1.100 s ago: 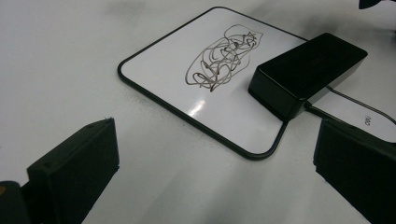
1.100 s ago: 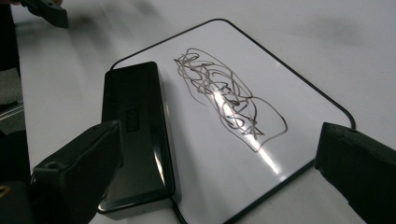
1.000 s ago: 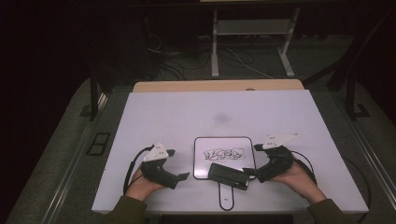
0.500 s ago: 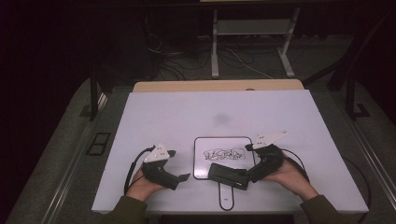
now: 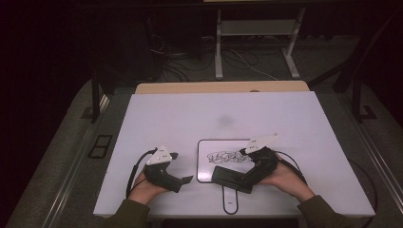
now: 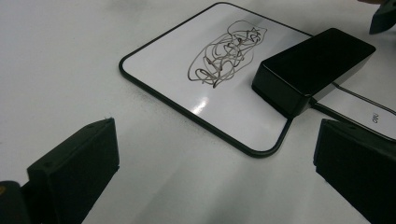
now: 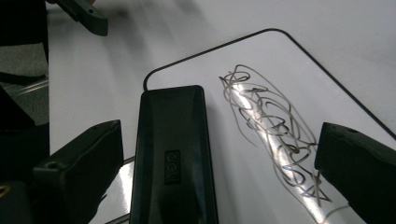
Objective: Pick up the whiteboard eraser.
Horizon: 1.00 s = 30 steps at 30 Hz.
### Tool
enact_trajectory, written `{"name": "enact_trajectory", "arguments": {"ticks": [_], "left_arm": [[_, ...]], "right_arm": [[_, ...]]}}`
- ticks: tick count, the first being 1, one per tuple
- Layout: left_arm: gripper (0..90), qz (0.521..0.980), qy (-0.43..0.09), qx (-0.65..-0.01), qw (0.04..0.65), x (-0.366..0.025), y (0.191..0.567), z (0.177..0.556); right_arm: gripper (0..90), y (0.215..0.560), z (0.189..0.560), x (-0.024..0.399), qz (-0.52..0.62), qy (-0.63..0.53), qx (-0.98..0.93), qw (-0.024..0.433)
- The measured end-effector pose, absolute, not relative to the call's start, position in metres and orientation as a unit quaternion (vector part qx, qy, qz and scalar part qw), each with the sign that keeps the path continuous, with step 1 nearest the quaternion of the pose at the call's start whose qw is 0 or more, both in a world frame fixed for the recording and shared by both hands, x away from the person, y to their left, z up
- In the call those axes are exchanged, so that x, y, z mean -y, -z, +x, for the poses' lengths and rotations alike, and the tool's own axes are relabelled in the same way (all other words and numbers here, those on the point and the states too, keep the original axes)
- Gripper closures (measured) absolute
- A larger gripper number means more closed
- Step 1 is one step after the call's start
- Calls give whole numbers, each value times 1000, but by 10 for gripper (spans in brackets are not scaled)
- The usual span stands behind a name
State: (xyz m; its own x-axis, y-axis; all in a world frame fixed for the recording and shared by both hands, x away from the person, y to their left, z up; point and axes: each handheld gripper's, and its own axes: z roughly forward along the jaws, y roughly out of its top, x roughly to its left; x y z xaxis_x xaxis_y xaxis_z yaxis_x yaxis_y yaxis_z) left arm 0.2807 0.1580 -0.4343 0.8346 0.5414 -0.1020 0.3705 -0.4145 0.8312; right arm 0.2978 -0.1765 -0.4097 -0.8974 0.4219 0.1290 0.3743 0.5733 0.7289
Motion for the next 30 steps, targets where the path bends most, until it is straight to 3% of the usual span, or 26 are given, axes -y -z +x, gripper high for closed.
{"name": "enact_trajectory", "arguments": {"ticks": [11, 19, 30], "left_arm": [[0, 836, -88, -272, 468, -158, 435, 281], [0, 838, -87, -269, 467, -158, 435, 280], [0, 837, -86, -269, 468, -157, 435, 280]], "right_arm": [[72, 414, 293, 169, 219, -380, -898, 23], [211, 420, 290, 165, 191, -360, -913, 21], [248, 426, 285, 157, 178, -336, -924, 29]]}}
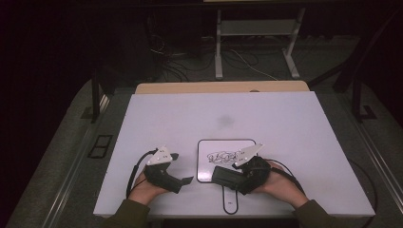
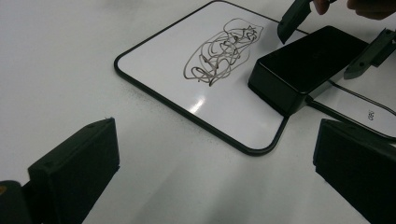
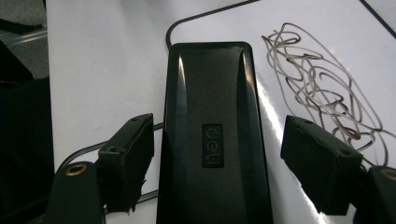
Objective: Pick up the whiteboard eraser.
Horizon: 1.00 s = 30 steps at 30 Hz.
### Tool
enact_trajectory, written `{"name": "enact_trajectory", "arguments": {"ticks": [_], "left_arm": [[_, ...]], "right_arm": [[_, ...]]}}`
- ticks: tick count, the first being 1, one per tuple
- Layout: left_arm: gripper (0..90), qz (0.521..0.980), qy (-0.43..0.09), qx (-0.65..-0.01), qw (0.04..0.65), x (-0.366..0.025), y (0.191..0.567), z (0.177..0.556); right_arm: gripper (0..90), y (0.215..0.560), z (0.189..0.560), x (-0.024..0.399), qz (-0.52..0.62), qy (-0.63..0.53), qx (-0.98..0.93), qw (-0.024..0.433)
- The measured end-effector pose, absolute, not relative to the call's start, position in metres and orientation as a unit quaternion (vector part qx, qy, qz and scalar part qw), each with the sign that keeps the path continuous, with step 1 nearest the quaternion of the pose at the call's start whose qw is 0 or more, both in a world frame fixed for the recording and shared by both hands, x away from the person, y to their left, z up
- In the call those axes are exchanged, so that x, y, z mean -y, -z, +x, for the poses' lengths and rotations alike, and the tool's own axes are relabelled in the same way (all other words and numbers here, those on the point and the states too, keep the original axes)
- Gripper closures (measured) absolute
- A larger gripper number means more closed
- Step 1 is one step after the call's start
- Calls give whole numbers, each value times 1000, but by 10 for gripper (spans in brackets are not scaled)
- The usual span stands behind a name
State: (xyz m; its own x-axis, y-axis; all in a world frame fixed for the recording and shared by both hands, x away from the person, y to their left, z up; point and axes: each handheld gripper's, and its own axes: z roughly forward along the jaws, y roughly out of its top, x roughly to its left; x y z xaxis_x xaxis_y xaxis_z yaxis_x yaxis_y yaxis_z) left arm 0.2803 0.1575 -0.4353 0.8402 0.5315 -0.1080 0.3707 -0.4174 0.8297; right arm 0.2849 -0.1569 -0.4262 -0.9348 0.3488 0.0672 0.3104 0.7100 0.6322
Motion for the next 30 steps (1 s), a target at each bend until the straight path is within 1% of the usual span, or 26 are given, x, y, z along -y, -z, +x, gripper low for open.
{"name": "enact_trajectory", "arguments": {"ticks": [4, 11, 23, 30], "left_arm": [[0, 837, -85, -270, 468, -158, 435, 280], [0, 837, -84, -269, 468, -158, 435, 280], [0, 837, -83, -269, 469, -158, 435, 280], [0, 837, -83, -269, 470, -158, 435, 280]], "right_arm": [[275, 428, 284, 155, 173, -330, -927, 34], [286, 430, 285, 154, 173, -325, -929, 37], [372, 431, 284, 153, 173, -318, -932, 34], [380, 431, 284, 151, 170, -313, -934, 38]]}}
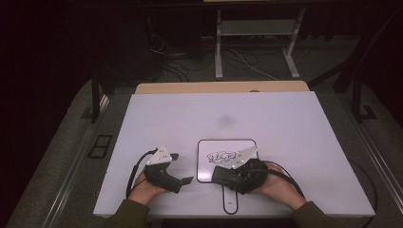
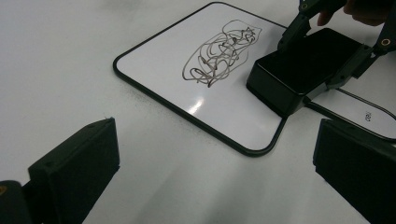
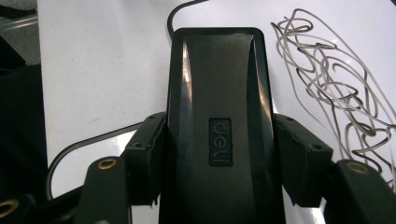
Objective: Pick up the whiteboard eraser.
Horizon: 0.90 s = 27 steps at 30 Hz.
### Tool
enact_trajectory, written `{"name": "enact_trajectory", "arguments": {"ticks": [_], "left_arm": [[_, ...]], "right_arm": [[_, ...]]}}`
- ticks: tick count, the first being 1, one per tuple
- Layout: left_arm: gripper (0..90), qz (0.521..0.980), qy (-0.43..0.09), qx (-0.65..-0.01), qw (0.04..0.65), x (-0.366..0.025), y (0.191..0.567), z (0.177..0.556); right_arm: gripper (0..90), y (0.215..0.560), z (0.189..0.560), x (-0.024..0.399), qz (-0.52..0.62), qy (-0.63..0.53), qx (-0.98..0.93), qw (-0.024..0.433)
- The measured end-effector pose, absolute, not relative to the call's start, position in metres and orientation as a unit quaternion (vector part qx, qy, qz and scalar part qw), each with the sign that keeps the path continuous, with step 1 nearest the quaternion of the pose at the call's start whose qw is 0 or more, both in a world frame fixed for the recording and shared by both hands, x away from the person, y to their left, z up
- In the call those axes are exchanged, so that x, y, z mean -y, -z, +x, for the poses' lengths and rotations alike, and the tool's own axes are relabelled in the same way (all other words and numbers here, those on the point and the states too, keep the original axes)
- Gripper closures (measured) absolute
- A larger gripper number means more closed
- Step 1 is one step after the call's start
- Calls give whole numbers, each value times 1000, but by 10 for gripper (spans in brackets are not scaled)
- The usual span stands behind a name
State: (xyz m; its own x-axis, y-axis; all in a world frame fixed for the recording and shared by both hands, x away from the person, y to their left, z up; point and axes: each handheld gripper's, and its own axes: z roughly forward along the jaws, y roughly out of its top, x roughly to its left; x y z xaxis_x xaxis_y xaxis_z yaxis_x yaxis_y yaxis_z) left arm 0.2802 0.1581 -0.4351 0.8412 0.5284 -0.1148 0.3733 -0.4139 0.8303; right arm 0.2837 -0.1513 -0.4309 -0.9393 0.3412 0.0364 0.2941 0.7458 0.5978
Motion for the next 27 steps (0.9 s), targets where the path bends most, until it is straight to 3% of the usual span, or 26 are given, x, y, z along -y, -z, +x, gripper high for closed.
{"name": "enact_trajectory", "arguments": {"ticks": [27], "left_arm": [[0, 837, -78, -261, 475, -157, 435, 279]], "right_arm": [[390, 423, 288, 150, 177, -303, -936, 22]]}}
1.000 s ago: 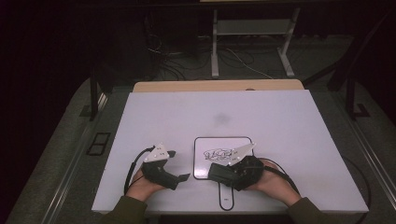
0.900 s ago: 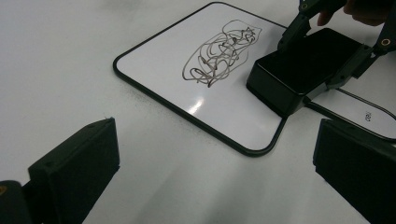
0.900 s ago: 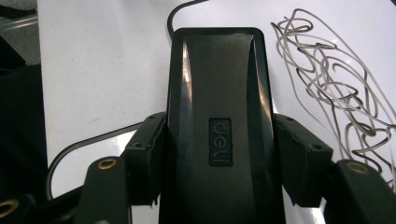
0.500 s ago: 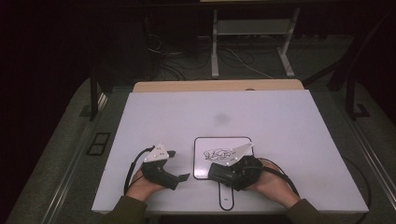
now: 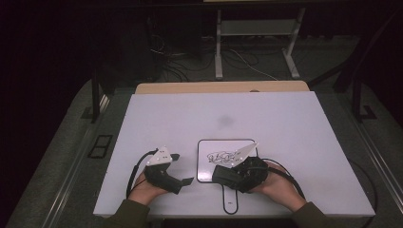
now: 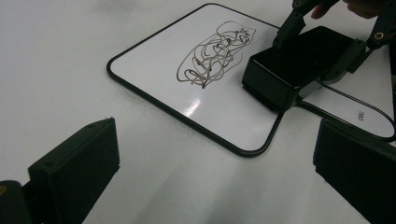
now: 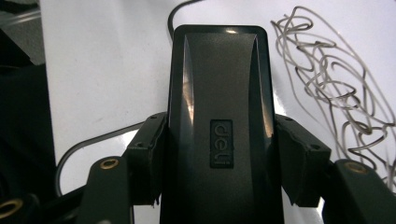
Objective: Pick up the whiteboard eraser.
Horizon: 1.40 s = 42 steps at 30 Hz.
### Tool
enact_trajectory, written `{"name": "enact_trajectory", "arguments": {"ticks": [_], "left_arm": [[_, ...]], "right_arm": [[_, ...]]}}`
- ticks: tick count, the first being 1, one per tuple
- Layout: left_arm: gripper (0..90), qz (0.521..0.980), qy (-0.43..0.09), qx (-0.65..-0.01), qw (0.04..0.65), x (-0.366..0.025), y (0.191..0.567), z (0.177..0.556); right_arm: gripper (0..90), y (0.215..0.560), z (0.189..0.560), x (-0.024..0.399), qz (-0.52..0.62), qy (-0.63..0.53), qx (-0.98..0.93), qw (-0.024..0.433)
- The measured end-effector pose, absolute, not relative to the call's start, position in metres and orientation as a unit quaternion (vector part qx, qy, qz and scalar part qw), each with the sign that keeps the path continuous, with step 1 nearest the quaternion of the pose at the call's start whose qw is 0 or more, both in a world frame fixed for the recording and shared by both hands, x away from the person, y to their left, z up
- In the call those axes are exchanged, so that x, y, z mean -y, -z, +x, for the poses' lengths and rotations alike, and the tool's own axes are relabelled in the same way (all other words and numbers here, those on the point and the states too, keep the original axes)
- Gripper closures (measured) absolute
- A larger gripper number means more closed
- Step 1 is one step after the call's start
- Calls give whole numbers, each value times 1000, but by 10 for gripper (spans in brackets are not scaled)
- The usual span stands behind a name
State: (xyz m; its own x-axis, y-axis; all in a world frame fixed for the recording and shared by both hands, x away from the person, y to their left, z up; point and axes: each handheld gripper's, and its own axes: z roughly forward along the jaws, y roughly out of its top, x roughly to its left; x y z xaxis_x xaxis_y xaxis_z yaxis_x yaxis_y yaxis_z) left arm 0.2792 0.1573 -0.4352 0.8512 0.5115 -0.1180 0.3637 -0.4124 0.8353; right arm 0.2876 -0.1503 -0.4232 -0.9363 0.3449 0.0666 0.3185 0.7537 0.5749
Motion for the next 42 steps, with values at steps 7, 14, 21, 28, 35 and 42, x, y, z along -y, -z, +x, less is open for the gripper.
{"name": "enact_trajectory", "arguments": {"ticks": [7, 14, 21, 28, 35, 42], "left_arm": [[0, 835, -76, -262, 478, -158, 435, 279], [0, 836, -74, -261, 477, -157, 435, 279], [0, 835, -73, -261, 478, -157, 435, 279], [0, 835, -73, -261, 478, -157, 435, 280], [0, 836, -73, -260, 478, -157, 435, 279], [0, 835, -73, -262, 478, -157, 435, 279]], "right_arm": [[389, 416, 293, 158, 189, -313, -931, 22], [389, 410, 298, 164, 199, -318, -926, 28], [389, 405, 305, 167, 208, -320, -924, 31], [388, 403, 314, 167, 217, -322, -921, 27], [388, 399, 321, 170, 227, -326, -917, 30], [388, 396, 327, 171, 230, -331, -915, 28]]}}
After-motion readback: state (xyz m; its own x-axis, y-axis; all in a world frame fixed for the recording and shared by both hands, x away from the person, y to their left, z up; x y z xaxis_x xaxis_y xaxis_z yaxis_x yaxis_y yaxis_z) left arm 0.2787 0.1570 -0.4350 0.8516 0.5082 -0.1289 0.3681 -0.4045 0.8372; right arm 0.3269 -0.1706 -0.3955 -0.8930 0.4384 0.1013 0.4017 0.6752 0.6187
